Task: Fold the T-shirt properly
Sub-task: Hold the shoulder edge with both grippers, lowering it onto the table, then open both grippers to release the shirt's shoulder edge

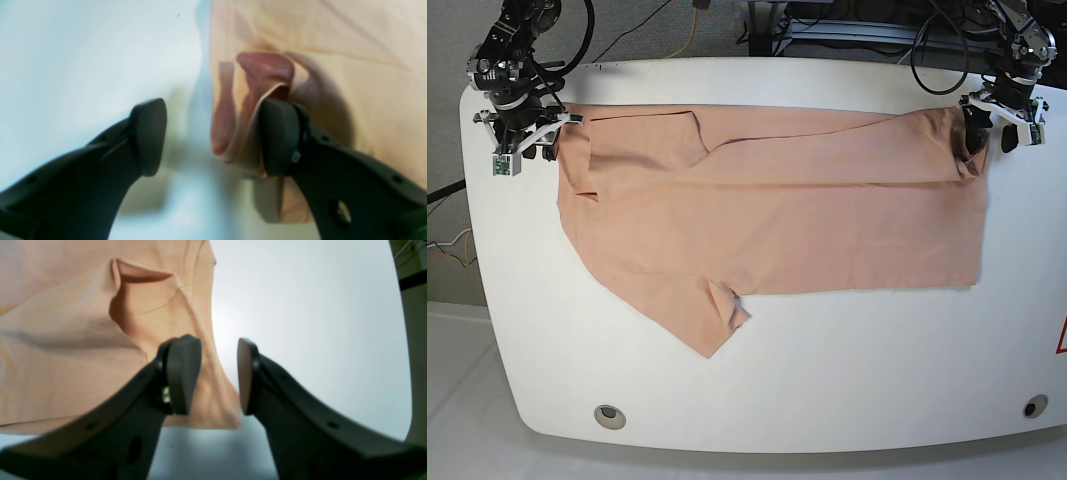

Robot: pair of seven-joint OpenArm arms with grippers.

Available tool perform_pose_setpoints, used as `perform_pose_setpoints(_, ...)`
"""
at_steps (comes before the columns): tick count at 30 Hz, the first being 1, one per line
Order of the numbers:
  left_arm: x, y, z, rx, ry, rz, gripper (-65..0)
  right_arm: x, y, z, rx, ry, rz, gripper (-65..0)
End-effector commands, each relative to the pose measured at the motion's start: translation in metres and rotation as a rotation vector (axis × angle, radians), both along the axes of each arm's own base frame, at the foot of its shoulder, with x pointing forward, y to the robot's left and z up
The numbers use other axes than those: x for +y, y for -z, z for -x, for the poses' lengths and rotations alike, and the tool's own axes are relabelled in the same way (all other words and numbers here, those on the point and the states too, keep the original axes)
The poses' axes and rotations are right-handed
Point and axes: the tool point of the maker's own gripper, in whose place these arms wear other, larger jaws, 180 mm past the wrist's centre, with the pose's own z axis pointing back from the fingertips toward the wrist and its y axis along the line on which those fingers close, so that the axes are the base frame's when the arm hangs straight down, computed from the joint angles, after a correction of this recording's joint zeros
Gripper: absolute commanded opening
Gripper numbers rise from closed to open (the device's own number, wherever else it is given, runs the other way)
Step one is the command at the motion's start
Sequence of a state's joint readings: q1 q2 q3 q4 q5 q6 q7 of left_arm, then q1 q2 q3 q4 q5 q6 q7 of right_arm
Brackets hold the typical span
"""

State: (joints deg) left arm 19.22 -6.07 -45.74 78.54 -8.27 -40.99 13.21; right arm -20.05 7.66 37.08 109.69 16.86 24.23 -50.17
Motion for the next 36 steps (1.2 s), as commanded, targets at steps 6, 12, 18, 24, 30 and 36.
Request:
perform_pose_setpoints(6,0.006,-0.011,0.003,0.066,0.032,-0.098,-23.7,-0.002,-0.017,-0.009,-0.055,-0.014,0.021,-43.1)
perform_pose_setpoints(12,0.006,-0.035,-0.009,0.037,0.059,-0.16,-23.7,0.006,-0.021,-0.013,-0.096,-0.021,-0.046,-43.2)
perform_pose_setpoints(18,0.005,-0.065,-0.026,-0.009,0.081,-0.228,-23.7,0.009,-0.022,-0.014,-0.099,-0.022,-0.067,-43.3)
perform_pose_setpoints(24,0.004,-0.083,-0.032,-0.028,0.095,-0.273,-23.7,0.011,-0.022,-0.015,-0.1,-0.025,-0.072,-43.3)
perform_pose_setpoints(30,0.004,-0.095,-0.044,-0.065,0.097,-0.291,-23.7,0.012,-0.023,-0.018,-0.107,-0.029,-0.073,-43.3)
perform_pose_setpoints(36,0.003,-0.101,-0.052,-0.088,0.099,-0.294,-23.7,0.011,-0.033,-0.032,-0.146,-0.03,-0.067,-43.3)
